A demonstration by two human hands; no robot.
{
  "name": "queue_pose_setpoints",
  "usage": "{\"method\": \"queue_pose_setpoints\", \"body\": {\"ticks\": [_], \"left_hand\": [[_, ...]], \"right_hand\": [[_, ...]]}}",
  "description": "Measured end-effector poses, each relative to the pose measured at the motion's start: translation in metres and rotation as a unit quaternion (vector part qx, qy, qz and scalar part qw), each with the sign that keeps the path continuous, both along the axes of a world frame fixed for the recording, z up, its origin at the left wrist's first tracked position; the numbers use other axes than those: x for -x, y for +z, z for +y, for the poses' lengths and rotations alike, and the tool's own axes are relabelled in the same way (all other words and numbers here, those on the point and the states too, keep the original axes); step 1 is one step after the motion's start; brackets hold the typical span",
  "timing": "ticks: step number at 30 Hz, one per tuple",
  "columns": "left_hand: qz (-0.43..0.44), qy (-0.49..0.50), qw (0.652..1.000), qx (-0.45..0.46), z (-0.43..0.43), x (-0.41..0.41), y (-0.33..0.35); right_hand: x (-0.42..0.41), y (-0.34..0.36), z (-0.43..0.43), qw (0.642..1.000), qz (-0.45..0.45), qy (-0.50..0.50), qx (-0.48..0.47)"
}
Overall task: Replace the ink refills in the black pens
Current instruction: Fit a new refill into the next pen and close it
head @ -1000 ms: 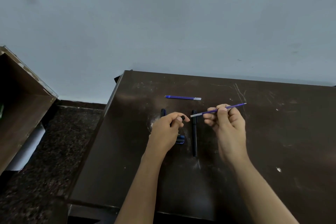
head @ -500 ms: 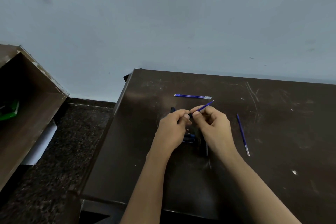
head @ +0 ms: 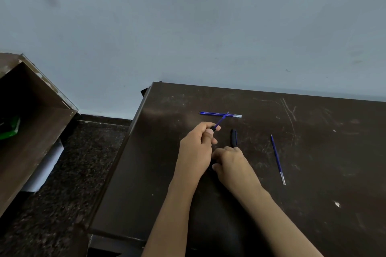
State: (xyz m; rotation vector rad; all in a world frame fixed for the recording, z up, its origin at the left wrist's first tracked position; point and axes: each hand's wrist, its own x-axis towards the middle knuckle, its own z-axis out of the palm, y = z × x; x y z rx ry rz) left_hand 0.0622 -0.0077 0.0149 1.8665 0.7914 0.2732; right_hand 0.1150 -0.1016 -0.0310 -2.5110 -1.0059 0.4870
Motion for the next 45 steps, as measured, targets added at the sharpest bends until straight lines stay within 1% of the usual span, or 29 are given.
{"method": "queue_pose_setpoints", "body": {"ticks": [3,6,10,12,14,15,16,17,19,20,21,22,24,27,30,35,40,45], "left_hand": [[-0.002,-0.007,1.0,-0.001,-0.002,0.0,0.003],[0.003,-0.017,1.0,-0.02,-0.003,0.0,0.006],[0.013,-0.026,0.999,-0.038,-0.005,-0.002,0.01],[0.021,-0.029,0.998,-0.044,-0.005,-0.001,0.01],[0.03,-0.028,0.997,-0.058,-0.004,-0.001,0.011],[0.033,-0.027,0.997,-0.065,-0.004,-0.001,0.011],[0.034,-0.027,0.997,-0.07,-0.005,-0.001,0.011],[0.034,-0.03,0.996,-0.075,-0.005,-0.001,0.011],[0.029,-0.036,0.995,-0.086,-0.006,-0.001,0.009],[0.026,-0.036,0.995,-0.092,-0.007,-0.001,0.008],[0.023,-0.035,0.995,-0.095,-0.008,-0.001,0.007],[0.021,-0.034,0.994,-0.097,-0.008,-0.001,0.007],[0.024,-0.042,0.994,-0.101,-0.008,-0.002,0.007],[0.034,-0.069,0.992,-0.104,-0.01,-0.003,0.007],[0.027,-0.074,0.992,-0.1,-0.01,-0.004,0.006],[0.021,-0.092,0.99,-0.109,-0.011,-0.006,0.006],[0.013,-0.084,0.99,-0.109,-0.011,-0.005,0.005],[0.009,-0.079,0.994,-0.074,-0.012,-0.006,0.005]], "right_hand": [[-0.003,-0.001,0.0,1.0,0.009,-0.003,0.004],[-0.002,-0.001,-0.001,1.0,0.011,-0.006,0.0],[0.001,0.002,0.0,1.0,-0.009,-0.006,-0.023],[-0.001,0.004,0.0,0.996,0.0,-0.047,-0.074],[-0.01,0.01,-0.001,0.976,0.049,-0.133,-0.164],[-0.015,0.014,-0.001,0.956,0.092,-0.183,-0.209],[-0.02,0.019,-0.002,0.925,0.15,-0.229,-0.262],[-0.024,0.025,-0.003,0.879,0.221,-0.265,-0.33],[-0.03,0.038,-0.007,0.753,0.362,-0.299,-0.461],[-0.033,0.043,-0.01,0.698,0.409,-0.303,-0.503],[-0.036,0.046,-0.013,0.662,0.437,-0.306,-0.525],[-0.039,0.049,-0.015,0.642,0.455,-0.308,-0.535],[-0.043,0.051,-0.018,0.62,0.474,-0.309,-0.544],[-0.045,0.053,-0.019,0.614,0.473,-0.312,-0.549],[-0.044,0.053,-0.019,0.621,0.469,-0.305,-0.548],[-0.041,0.052,-0.018,0.657,0.463,-0.284,-0.523],[-0.041,0.049,-0.02,0.709,0.436,-0.257,-0.491],[-0.037,0.046,-0.02,0.741,0.419,-0.237,-0.469]]}}
